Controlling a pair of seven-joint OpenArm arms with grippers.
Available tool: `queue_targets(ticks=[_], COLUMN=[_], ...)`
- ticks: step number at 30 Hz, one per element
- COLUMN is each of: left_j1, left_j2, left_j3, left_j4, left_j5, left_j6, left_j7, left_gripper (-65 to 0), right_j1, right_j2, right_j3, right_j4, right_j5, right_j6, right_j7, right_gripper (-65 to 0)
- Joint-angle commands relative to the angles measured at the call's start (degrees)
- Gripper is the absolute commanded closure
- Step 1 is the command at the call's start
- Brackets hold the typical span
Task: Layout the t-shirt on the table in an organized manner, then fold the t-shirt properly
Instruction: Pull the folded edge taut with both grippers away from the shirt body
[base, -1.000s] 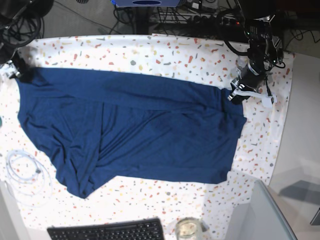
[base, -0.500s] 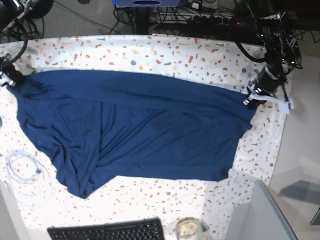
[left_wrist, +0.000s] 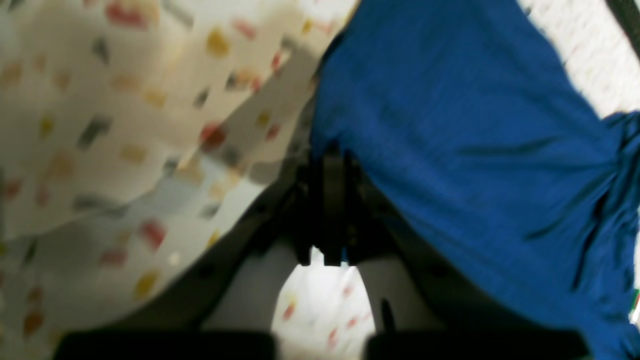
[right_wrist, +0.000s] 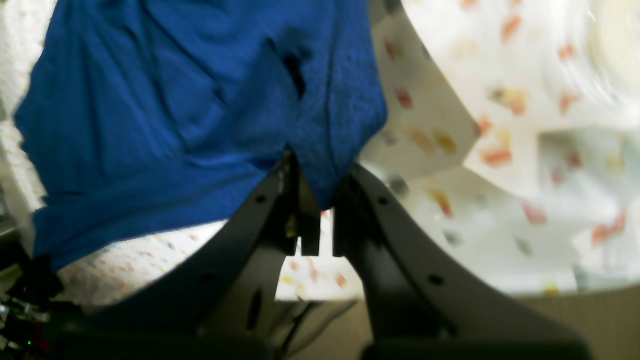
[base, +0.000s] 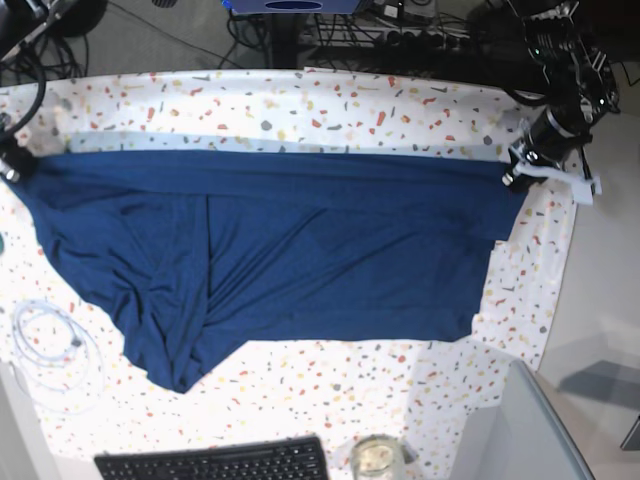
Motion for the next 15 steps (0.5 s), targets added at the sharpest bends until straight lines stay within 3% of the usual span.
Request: queue_targets(ticks=[1,5,10,15], left_j1=[0.6,2.5,4.9,5.9], left_j2=[-0.7,-0.7,-0.6,-0.6], left_j3=[-0.4,-0.7,-0.1,-0.2], left_j4=[0.7,0.4,0.4,-1.2], left_j5=[-0.4,-0.2,0.0,-0.1], left_j6=[-0.2,-0.2,-0.2,-0.2], left_j7=[-1.1,-1.4,-7.3,-7.5], left_gripper=[0.0,0.0,0.0,0.0], right_j1=[-0.4,-2.8,-4.4,-5.0], right_j2=[1.1,0.8,0.7,0.6], right_j3=[0.2,0.1,0.1,0.1], right_j4=[0.6,-0.2,-4.4,-4.5], right_j5=[0.6,0.6,0.6,0.6], right_j6=[0.0,0.0,0.3,0.3], right_j7=[0.4,2.8,5.2,5.1], right_gripper=[0.0,0.0,0.0,0.0])
